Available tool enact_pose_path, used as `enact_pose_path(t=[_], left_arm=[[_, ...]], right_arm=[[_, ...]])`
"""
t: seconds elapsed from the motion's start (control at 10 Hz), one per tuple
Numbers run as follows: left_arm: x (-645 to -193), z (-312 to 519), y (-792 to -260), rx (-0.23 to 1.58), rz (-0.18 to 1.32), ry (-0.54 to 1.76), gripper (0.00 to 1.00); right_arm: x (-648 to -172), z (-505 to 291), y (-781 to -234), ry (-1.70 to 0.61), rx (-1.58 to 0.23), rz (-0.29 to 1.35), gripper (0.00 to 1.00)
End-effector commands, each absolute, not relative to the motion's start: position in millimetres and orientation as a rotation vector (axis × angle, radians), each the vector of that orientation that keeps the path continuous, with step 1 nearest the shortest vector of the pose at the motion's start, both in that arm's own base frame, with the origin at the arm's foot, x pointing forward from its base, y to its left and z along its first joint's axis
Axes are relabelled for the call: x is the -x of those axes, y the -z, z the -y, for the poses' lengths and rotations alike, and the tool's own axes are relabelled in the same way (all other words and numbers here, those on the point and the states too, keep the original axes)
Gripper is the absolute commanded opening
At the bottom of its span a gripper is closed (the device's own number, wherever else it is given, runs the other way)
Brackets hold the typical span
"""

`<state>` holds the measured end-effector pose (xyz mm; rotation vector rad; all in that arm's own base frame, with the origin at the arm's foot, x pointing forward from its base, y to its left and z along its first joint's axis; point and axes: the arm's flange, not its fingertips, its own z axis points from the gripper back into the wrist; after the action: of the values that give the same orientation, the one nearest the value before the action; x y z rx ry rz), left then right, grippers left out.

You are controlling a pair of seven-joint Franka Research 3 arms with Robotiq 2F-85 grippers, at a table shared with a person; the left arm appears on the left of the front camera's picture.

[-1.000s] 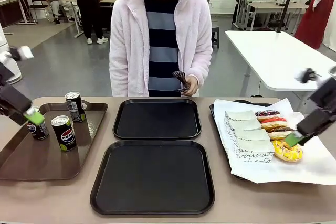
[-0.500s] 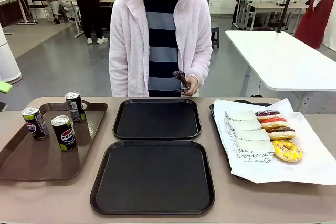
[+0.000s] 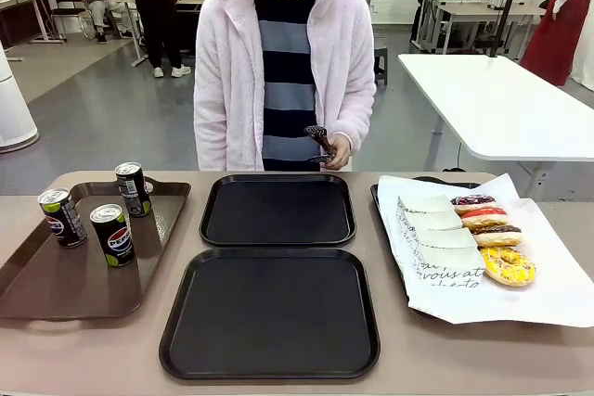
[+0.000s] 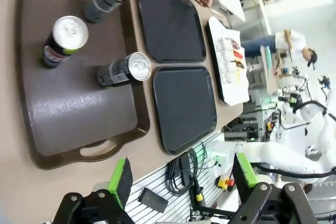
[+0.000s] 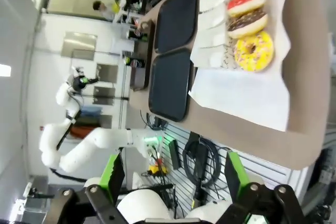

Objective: Set up donuts and drinks on trays.
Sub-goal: Pick up one Pepsi coke and place it on the Flat Tray.

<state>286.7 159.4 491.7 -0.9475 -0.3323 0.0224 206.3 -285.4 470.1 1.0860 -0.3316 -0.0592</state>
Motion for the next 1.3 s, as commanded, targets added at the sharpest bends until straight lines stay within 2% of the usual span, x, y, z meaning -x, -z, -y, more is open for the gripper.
enact_pose_path(t=[0.0,0.2,0.4,1.2], left_arm=[[-282,-187,-489,0.993,0.366,-0.058,1.0],[-263,-218,-486,1.003,0.394,-0.142,1.0],[-252,-216,-494,0.969,0.384,-0.202,1.0],[-253,-224,-486,0.975,0.393,-0.188,1.0]], right_arm=[[-200,303,-466,0.074,-1.146,0.385,1.0],[-194,314,-453,0.103,-1.159,0.38,1.0],[-196,316,-446,0.11,-1.162,0.379,1.0],[-191,310,-444,0.128,-1.138,0.349,1.0]])
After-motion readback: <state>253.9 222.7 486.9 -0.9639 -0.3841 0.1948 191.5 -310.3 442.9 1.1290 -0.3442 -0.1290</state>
